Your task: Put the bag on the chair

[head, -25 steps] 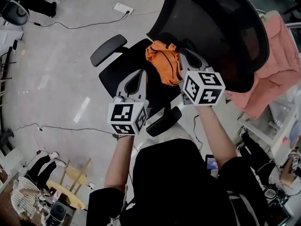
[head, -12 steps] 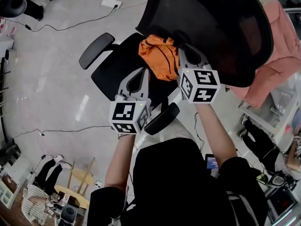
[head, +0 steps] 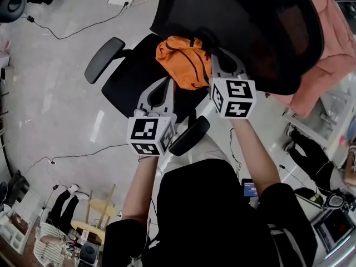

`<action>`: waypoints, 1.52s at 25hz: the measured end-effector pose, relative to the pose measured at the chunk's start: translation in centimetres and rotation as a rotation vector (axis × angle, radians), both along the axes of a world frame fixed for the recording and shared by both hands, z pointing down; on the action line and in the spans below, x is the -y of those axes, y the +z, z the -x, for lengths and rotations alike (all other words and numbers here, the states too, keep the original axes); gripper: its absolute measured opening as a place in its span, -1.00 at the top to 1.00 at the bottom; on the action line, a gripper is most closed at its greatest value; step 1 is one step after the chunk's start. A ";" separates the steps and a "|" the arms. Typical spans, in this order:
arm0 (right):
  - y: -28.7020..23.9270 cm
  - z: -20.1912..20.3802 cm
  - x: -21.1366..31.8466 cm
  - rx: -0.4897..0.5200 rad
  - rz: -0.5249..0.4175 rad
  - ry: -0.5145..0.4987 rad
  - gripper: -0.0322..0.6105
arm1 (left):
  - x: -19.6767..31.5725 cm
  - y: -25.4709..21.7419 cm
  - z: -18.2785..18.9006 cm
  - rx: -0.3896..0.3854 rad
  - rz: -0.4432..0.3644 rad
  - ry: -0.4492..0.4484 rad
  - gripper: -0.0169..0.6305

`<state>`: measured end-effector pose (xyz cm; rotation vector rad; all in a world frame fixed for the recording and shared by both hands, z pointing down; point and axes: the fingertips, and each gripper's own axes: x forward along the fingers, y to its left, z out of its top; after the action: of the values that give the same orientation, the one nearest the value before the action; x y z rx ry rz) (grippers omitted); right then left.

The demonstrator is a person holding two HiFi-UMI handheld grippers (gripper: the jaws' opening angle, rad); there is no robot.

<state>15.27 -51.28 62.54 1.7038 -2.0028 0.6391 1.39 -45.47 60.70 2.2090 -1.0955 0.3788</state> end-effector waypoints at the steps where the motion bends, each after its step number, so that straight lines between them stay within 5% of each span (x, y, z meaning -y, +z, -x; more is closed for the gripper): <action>1: 0.1 -0.2 -0.1 0.001 0.003 0.003 0.90 | -0.2 0.1 -0.1 0.002 0.002 0.004 0.91; 16: 0.2 0.6 -1.8 0.086 0.034 -0.012 0.89 | -2.4 -0.3 0.1 0.012 0.008 -0.007 0.91; 20: 0.4 0.4 -2.1 0.110 0.045 -0.004 0.63 | -2.7 -0.6 -0.2 0.006 0.009 -0.001 0.91; 38: -0.8 0.4 -4.1 0.122 0.069 -0.018 0.56 | -4.6 -2.5 -1.2 -0.026 -0.002 0.021 0.91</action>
<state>14.92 -47.17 61.78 1.6402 -2.0514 0.8145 2.59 -40.86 58.22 2.2222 -1.0602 0.3578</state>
